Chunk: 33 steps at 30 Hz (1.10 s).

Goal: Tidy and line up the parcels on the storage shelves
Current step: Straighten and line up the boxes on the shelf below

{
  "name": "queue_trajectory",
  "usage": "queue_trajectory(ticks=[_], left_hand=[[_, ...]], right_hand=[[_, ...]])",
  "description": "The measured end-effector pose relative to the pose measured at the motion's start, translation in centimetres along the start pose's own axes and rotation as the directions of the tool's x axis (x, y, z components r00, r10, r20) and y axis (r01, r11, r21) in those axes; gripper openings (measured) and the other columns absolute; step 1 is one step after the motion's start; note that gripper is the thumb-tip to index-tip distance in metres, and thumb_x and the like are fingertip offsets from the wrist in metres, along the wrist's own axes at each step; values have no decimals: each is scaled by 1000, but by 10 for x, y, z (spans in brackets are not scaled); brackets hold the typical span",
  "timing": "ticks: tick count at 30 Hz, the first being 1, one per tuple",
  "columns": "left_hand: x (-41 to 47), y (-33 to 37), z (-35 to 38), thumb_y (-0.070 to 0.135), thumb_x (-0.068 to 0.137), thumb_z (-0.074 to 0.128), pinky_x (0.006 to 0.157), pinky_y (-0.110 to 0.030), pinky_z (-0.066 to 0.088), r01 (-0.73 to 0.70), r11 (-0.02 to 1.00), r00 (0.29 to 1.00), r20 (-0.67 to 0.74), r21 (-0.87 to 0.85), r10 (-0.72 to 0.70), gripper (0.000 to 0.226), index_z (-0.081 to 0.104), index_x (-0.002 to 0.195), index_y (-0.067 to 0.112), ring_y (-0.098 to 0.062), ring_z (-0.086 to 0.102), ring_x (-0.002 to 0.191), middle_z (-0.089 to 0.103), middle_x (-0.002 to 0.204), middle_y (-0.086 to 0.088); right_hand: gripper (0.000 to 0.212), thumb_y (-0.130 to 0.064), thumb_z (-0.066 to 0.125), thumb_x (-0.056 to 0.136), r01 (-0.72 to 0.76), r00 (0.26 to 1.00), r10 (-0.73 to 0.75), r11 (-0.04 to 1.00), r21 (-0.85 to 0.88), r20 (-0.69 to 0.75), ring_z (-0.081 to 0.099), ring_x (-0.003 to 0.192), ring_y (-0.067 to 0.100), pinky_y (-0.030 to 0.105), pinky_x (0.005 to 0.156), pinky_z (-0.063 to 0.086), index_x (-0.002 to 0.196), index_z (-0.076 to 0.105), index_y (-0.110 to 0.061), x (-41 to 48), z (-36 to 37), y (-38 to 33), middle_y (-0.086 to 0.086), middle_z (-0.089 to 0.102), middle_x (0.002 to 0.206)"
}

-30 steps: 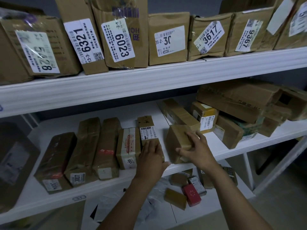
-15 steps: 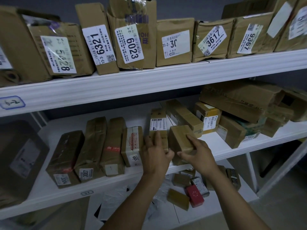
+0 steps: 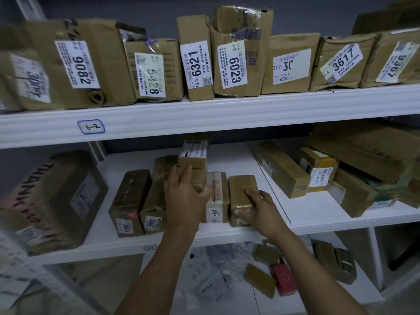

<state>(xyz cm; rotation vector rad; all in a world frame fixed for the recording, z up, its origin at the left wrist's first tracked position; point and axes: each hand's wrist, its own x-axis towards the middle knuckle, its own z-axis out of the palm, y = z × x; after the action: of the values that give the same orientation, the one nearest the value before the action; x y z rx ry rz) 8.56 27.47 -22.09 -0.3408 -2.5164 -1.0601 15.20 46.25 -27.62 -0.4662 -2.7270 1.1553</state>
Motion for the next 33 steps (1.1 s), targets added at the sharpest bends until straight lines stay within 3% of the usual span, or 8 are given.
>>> queue_trajectory(ticks=[3, 6, 9, 11, 17, 23, 29, 33], left_hand=[[-2, -10, -4, 43, 70, 58, 100, -51, 45, 33, 999, 999, -16, -5, -33, 73, 53, 137, 14, -37, 44, 128, 43, 143, -15], [-4, -14, -6, 43, 71, 58, 101, -50, 45, 52, 998, 998, -20, -18, -53, 73, 52, 138, 13, -36, 44, 129, 42, 146, -15], [-5, -12, -8, 36, 77, 66, 108, -47, 38, 67, 997, 998, 8, -37, -67, 69, 49, 140, 13, -35, 38, 135, 37, 150, -15], [-8, -8, -7, 30, 81, 69, 113, -42, 32, 97, 994, 995, 36, -41, -96, 68, 45, 143, 16, -31, 29, 140, 29, 155, -12], [-18, 5, 8, 34, 86, 63, 112, -40, 34, 50, 997, 992, 115, -50, -44, 66, 40, 146, 20, -29, 27, 140, 24, 157, -9], [-32, 22, 27, 43, 95, 50, 118, -37, 15, 83, 994, 962, 254, 75, -99, 66, 24, 152, 23, -33, 14, 145, 2, 161, -12], [-43, 16, 41, 48, 98, 40, 116, -34, 20, 29, 963, 934, 336, 270, -122, 68, 17, 154, 17, -34, 9, 146, 5, 159, -20], [-46, 1, 45, 54, 89, 55, 111, -37, 26, -90, 941, 952, 304, 326, -14, 60, 55, 133, 13, -30, 29, 130, 35, 148, -13]], right_hand=[[63, -54, 60, 87, 178, 976, -198, 966, -188, -92, 26, 141, 27, 38, 114, 28, 143, 38, -34, 9, 5, -18, 4, 21, 155], [63, -62, 45, 91, 318, 937, -349, 836, -447, 13, 8, 147, 30, 43, 118, 14, 147, 31, -39, 24, 13, -41, 5, 10, 161], [69, -75, 15, 87, 353, 934, -298, 668, -655, 199, -4, 148, 30, 50, 117, 0, 149, 15, -47, 34, 23, -43, 1, 1, 163], [74, -76, 4, 79, 304, 953, -222, 655, -692, 208, -2, 149, 31, 57, 114, -5, 148, 7, -51, 35, 26, -32, 0, 3, 163], [52, -56, 28, 99, 176, 984, -140, 716, -675, 107, -1, 148, 32, 63, 113, 0, 148, 10, -53, 30, 3, -8, -5, 5, 162], [52, -53, 29, 101, 223, 975, -171, 733, -643, 142, -4, 149, 27, 56, 115, -4, 148, 8, -53, 24, -11, 9, -6, 2, 163], [63, -62, 38, 94, 241, 970, -199, 760, -604, 137, -5, 149, 22, 51, 118, -4, 149, 8, -50, 25, -15, 12, -4, 3, 163], [88, -77, 51, 77, 106, 990, -141, 842, -530, -26, -9, 148, 28, 54, 117, 1, 149, 11, -47, 18, -26, 20, -4, -3, 162]])
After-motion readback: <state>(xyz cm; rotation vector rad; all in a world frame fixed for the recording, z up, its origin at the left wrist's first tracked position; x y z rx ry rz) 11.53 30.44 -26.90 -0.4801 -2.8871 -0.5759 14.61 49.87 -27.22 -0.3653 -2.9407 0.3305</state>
